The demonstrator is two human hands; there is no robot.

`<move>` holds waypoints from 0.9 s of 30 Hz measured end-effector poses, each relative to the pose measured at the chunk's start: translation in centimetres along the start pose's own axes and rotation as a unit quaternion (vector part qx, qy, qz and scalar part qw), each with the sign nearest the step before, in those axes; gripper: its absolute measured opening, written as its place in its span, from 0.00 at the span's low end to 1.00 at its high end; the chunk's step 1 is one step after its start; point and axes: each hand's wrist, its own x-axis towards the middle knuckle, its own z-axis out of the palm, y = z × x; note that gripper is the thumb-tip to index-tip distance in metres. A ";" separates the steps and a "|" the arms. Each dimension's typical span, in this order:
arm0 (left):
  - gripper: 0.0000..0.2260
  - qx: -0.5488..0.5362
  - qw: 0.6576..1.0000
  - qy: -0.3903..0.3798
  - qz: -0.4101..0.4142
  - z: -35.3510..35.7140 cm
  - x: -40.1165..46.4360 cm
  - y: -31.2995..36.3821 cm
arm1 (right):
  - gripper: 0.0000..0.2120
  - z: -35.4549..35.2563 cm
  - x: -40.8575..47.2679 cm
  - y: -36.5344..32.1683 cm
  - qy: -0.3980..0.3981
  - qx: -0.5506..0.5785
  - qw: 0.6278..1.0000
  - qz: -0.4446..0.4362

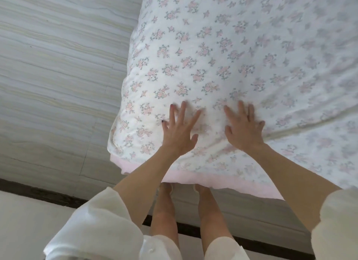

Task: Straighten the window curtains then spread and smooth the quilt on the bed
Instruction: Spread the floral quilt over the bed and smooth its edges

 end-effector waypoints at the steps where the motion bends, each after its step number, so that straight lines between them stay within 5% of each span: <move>1: 0.32 -0.001 0.999 -0.041 0.000 0.6 -0.1 1.3 | 0.28 0.7 -0.7 1.0 -0.021 0.000 1.000 -0.012; 8: 0.21 0.059 0.971 -0.219 -0.077 0.1 -2.0 6.0 | 0.20 2.6 -8.2 4.8 -0.124 0.084 0.983 -0.104; 12: 0.16 0.077 0.991 -0.078 -0.080 -2.7 2.1 10.8 | 0.15 -0.5 -7.1 8.9 0.020 0.131 0.988 -0.080; 16: 0.23 0.033 0.998 0.015 0.056 -2.8 6.4 16.9 | 0.13 -3.2 -4.4 14.8 0.182 0.153 0.971 -0.022; 23: 0.35 0.163 0.951 -0.240 0.107 1.8 7.3 21.5 | 0.28 1.5 -7.4 20.9 -0.059 0.132 0.988 0.061; 27: 0.29 0.151 0.968 -0.169 0.105 2.1 6.0 21.7 | 0.25 4.2 -12.2 20.2 -0.083 0.188 0.973 0.105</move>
